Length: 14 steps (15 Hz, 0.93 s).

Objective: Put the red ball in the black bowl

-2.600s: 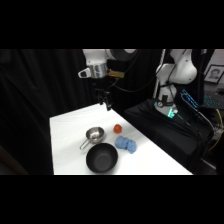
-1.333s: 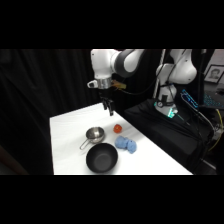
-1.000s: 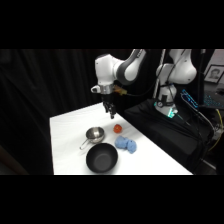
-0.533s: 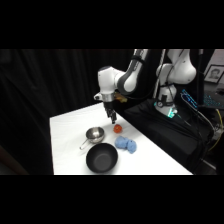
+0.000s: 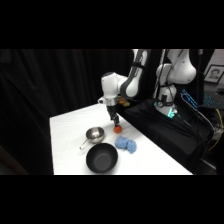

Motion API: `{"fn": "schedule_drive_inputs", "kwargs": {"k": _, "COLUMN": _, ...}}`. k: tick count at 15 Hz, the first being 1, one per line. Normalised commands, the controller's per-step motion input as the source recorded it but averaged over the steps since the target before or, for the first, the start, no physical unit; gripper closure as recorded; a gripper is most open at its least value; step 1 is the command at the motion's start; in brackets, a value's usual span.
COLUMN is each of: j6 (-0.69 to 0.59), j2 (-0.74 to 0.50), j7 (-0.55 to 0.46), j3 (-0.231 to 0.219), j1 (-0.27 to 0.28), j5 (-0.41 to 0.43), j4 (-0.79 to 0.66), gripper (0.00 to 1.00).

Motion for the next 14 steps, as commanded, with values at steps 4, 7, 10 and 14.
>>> {"fn": "schedule_drive_inputs", "kwargs": {"k": 4, "j6": 0.32, "j2": 0.07, "j7": -0.15, "j3": 0.146, "j1": -0.111, "j5": 0.218, "j4": -0.12, "gripper": 0.0}}
{"fn": "schedule_drive_inputs", "kwargs": {"k": 7, "j6": 0.31, "j2": 0.1, "j7": -0.13, "j3": 0.166, "j1": -0.123, "j5": 0.183, "j4": -0.09, "gripper": 0.0}}
{"fn": "schedule_drive_inputs", "kwargs": {"k": 10, "j6": 0.28, "j2": 0.1, "j7": -0.12, "j3": 0.178, "j1": -0.146, "j5": 0.168, "j4": -0.07, "gripper": 0.0}}
{"fn": "schedule_drive_inputs", "kwargs": {"k": 14, "j6": 0.29, "j2": 0.08, "j7": 0.0, "j3": 0.087, "j1": -0.092, "j5": 0.044, "j4": -0.07, "gripper": 0.27}}
